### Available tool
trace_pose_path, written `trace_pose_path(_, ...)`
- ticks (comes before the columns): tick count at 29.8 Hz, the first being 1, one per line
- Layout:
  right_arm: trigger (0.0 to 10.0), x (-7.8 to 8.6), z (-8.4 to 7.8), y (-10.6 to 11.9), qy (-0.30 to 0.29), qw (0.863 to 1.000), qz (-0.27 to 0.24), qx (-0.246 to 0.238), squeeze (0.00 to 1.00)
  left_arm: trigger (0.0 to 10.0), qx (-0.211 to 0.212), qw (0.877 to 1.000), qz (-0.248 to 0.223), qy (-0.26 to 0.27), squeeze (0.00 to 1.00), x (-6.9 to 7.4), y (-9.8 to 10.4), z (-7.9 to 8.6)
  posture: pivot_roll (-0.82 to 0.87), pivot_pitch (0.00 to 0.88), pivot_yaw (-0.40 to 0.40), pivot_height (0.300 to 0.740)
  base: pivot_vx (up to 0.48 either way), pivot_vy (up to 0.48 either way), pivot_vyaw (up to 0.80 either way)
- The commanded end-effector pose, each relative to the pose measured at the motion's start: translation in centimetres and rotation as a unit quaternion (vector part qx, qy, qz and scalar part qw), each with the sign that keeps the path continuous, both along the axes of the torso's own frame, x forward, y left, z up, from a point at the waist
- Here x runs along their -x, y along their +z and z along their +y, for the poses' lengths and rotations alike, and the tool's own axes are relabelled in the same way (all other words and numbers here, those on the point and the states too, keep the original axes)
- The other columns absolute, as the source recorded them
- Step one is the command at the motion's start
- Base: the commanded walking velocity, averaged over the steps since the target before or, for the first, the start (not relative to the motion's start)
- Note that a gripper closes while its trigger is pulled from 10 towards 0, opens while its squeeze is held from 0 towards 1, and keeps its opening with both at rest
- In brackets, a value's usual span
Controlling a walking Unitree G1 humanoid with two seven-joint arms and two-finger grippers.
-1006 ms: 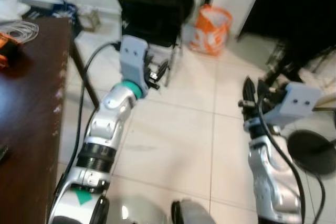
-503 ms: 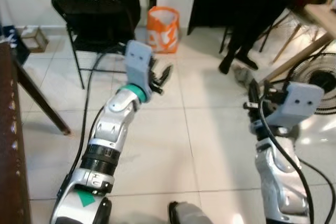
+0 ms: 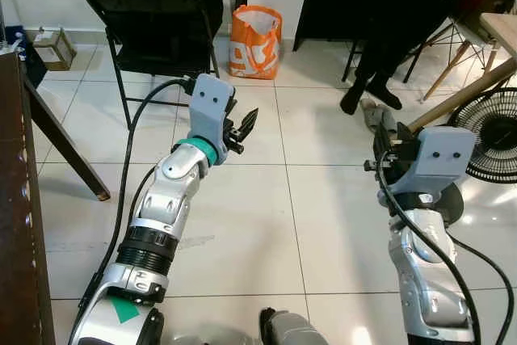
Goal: Setting the table
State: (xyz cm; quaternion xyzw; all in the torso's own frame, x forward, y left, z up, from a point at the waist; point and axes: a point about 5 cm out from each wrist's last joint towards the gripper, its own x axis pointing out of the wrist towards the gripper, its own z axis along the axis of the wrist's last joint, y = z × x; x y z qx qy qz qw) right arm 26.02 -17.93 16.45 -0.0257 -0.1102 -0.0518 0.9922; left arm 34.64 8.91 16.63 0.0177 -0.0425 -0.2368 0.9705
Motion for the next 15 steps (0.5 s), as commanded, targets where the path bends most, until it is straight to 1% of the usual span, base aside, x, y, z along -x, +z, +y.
trace_pose_path(1,10.0,0.11,-0.32,-0.40,-0.007,1.000,0.009,-0.003,0.00,10.0,0.002,1.000,0.000,0.002,0.00,-0.02,-0.19,-0.06,-0.01,0.000,0.026,0.740,0.401,0.000,0.00)
trace_pose_path(9,10.0,0.14,-0.50,-0.56,-0.012,1.000,0.010,-0.006,0.00,10.0,0.001,1.000,-0.005,0.019,0.00,-0.51,-0.05,0.43,-0.01,0.000,0.026,0.740,0.443,0.000,0.00)
trace_pose_path(15,10.0,0.11,-0.58,-0.54,-0.013,1.000,0.009,-0.006,0.00,10.0,0.001,1.000,-0.006,0.020,0.00,-0.56,-0.03,0.49,-0.01,0.000,0.023,0.740,0.439,0.000,0.00)
